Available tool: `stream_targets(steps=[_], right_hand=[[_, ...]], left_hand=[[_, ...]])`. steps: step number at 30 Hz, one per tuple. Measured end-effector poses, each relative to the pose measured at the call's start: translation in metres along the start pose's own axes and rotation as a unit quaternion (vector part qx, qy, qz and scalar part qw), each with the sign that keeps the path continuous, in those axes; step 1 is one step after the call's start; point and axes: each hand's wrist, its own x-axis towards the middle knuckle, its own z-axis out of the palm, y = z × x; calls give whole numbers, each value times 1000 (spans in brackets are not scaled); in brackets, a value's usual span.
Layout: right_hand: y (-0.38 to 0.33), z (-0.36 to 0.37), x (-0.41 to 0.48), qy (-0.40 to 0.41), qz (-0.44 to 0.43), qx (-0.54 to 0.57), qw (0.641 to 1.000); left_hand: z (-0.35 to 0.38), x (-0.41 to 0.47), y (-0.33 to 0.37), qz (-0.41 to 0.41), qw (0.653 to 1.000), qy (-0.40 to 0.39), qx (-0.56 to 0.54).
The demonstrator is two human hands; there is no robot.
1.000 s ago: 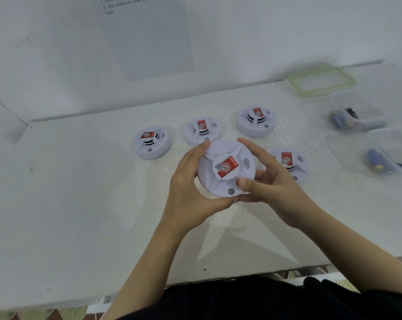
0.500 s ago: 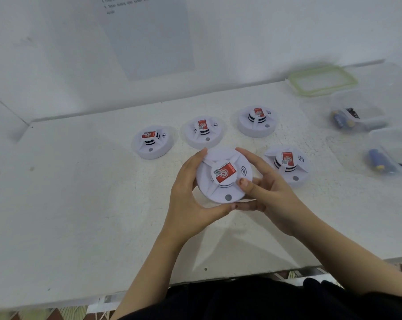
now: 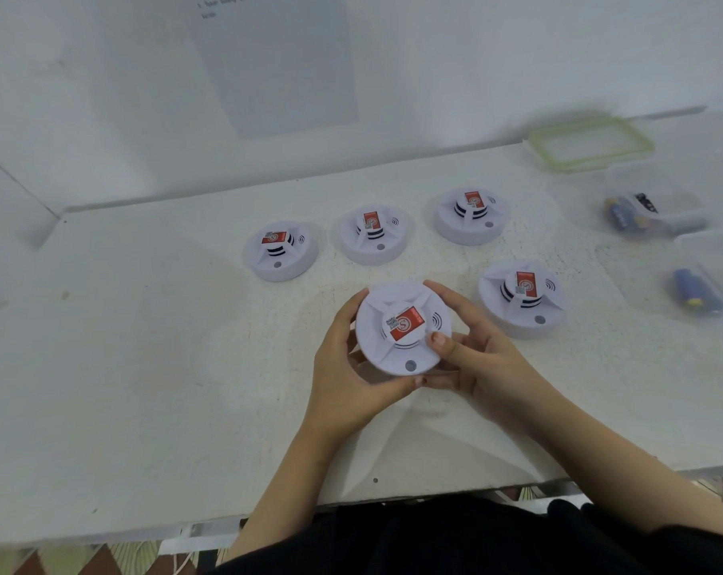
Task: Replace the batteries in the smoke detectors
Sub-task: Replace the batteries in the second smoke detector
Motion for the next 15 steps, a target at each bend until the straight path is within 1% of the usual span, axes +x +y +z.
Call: stream_targets(steps=[15], right_hand=[[1,-1,0,-2,1,13,1000]], left_hand=[[-1,1,-2,18,1000,0,15]])
